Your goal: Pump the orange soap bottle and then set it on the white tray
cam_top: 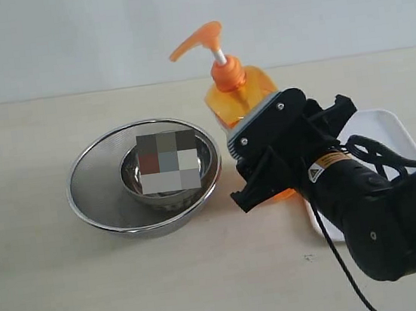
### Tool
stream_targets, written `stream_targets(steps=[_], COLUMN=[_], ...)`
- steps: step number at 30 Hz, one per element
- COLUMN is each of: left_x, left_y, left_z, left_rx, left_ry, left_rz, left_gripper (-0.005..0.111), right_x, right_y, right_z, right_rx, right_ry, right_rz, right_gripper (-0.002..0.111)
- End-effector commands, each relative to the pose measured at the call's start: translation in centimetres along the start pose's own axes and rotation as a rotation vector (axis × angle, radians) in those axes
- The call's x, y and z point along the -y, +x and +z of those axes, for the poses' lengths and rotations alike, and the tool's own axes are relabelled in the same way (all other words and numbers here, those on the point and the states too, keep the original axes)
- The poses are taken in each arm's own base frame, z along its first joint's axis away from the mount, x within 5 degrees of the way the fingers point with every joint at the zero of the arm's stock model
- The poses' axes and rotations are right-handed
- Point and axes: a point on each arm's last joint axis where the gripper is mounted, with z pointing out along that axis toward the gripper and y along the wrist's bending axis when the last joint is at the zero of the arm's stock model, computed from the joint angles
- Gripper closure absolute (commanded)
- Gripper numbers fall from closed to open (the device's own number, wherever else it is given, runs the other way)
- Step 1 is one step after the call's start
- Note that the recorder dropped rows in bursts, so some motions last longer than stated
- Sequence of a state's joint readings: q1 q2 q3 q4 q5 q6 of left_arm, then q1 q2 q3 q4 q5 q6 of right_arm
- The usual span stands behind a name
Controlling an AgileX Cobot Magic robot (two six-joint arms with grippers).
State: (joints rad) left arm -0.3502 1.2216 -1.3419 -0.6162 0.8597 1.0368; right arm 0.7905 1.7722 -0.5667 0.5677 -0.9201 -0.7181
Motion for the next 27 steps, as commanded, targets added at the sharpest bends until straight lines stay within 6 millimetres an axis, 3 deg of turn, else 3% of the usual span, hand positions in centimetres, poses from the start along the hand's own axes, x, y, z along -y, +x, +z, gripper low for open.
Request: stream_targets(steps=[1,11,27], left_x=[0.1,0.1,-0.5], left_y=[0.1,0.9,0.1], left_z=[0.0,1.3,1.9], left_rx=[0.004,-0.054,0.043], left_ry=[0.009,0.070,0.042], left_rz=[-0.057,-0.101,-0.157], left_gripper=[0.077,0.077,0.077], right_x=[0.4,0.2,0.2], right_y=[-1.0,-1.7,-1.5], right_z=[0.2,0.8,0.8], right_rx=[0.033,0.011,-0.007], right_ry=[0.018,-0.007,-0.003], right_rz=[-0.011,-0.054,-0.107], right_gripper=[0.104,0.104,0.104])
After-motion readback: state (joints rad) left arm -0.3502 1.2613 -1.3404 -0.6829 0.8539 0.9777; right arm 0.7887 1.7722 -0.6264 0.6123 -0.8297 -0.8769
